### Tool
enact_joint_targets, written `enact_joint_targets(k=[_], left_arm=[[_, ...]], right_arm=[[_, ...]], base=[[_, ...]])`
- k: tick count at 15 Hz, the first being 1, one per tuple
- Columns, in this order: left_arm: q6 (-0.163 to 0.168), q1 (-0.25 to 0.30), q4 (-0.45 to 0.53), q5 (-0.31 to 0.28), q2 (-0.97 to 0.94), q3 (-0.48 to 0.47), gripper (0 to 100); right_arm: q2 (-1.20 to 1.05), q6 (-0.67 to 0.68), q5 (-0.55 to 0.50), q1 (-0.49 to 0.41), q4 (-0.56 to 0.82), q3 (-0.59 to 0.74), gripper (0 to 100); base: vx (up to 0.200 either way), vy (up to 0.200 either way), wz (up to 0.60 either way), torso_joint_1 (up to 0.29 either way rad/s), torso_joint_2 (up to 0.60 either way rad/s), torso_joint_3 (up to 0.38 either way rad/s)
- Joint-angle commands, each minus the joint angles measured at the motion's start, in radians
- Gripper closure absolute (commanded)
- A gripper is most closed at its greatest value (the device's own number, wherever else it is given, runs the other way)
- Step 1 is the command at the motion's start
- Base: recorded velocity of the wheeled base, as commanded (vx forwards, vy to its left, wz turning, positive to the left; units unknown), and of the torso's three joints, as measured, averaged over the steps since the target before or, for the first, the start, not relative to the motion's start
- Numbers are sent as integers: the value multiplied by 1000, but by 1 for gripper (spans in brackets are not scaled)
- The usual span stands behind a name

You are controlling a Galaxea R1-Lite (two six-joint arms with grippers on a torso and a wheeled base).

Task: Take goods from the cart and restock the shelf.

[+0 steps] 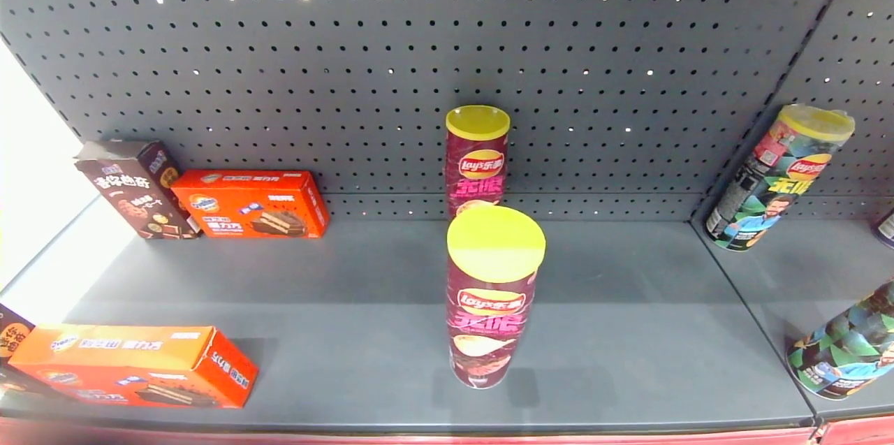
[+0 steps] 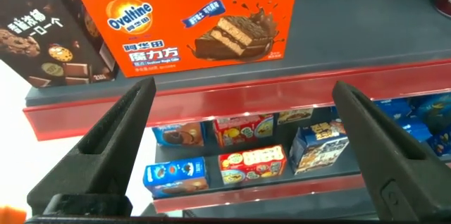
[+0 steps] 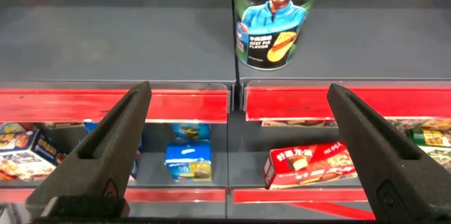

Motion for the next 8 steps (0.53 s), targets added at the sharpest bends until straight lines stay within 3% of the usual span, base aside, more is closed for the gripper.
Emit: enact_joint_targets(k=[1,3,5,8], left_arm=[[0,0,0,0,1,0,0],[2,-2,0,0,1,0,0],[-1,0,0,0,0,0,0],[0,0,0,0,1,0,0]], right_arm=[[0,0,0,0,0,0,0],[0,0,0,0,0,0,0],[0,0,0,0,0,0,0],[0,0,0,0,0,0,0]], base=[[0,0,0,0,0,0],[0,0,0,0,0,0],[-200,0,0,5,-2,2],[0,0,0,0,0,0]])
